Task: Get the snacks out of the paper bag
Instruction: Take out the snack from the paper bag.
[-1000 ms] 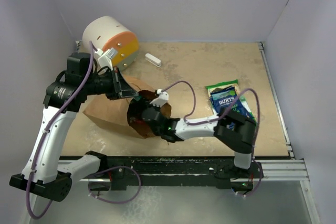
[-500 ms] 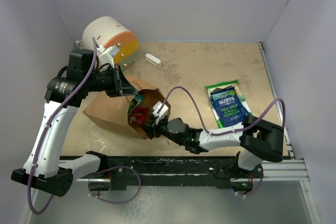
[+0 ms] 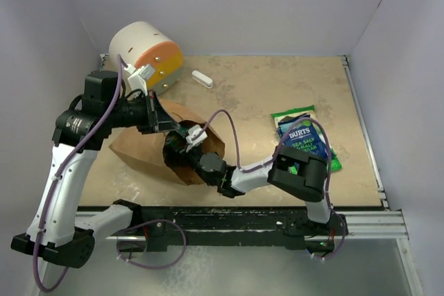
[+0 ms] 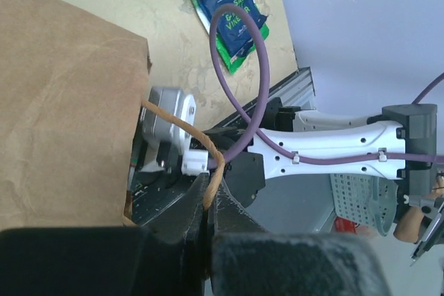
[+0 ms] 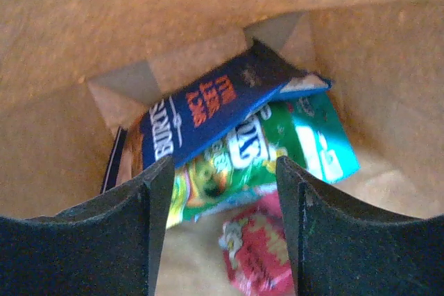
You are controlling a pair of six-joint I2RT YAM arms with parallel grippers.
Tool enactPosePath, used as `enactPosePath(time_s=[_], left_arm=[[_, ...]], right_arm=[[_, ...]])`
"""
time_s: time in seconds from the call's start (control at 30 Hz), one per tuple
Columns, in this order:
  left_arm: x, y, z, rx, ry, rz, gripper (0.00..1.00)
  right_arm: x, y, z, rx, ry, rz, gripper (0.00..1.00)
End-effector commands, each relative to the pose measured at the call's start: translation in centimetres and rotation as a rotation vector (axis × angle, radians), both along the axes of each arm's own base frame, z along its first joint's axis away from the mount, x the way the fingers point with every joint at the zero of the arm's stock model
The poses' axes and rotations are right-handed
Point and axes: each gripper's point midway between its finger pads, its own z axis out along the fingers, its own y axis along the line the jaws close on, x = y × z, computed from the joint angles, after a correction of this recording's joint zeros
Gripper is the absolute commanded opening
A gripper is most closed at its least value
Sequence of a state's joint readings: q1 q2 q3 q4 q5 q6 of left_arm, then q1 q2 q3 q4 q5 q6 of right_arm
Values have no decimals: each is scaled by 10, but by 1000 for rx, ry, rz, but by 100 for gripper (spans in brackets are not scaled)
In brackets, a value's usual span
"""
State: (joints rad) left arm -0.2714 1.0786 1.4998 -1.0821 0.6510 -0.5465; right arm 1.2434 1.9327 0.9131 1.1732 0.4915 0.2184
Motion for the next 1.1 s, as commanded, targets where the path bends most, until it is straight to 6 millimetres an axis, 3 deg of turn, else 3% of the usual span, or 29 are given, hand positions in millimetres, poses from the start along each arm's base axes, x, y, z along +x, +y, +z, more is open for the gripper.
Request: enactPosePath(time_s=[0.0,0.13,0.5,0.7,0.93,1.07], left_arm=[[-11,-1,6,-16,-45,-37,0],[-10,-4,8,-36,-49,-51,0],[-10,-7,10,-55,-52,-71,0],[-9,-10,6,-77,-31,-71,0],[-7,-10,7,-76,-34,-57,0],[-6,-7,7,-62,-26,-26,0]], right_arm=[[28,0,54,288,6,-170,64],[38,16,53,323,0,-189,65],[69,15,17,382,125,-300,75],[77,40,16,418,171,-284,76],[90,60,1,479,288,-345,65],[94,63,5,481,327,-347,45]])
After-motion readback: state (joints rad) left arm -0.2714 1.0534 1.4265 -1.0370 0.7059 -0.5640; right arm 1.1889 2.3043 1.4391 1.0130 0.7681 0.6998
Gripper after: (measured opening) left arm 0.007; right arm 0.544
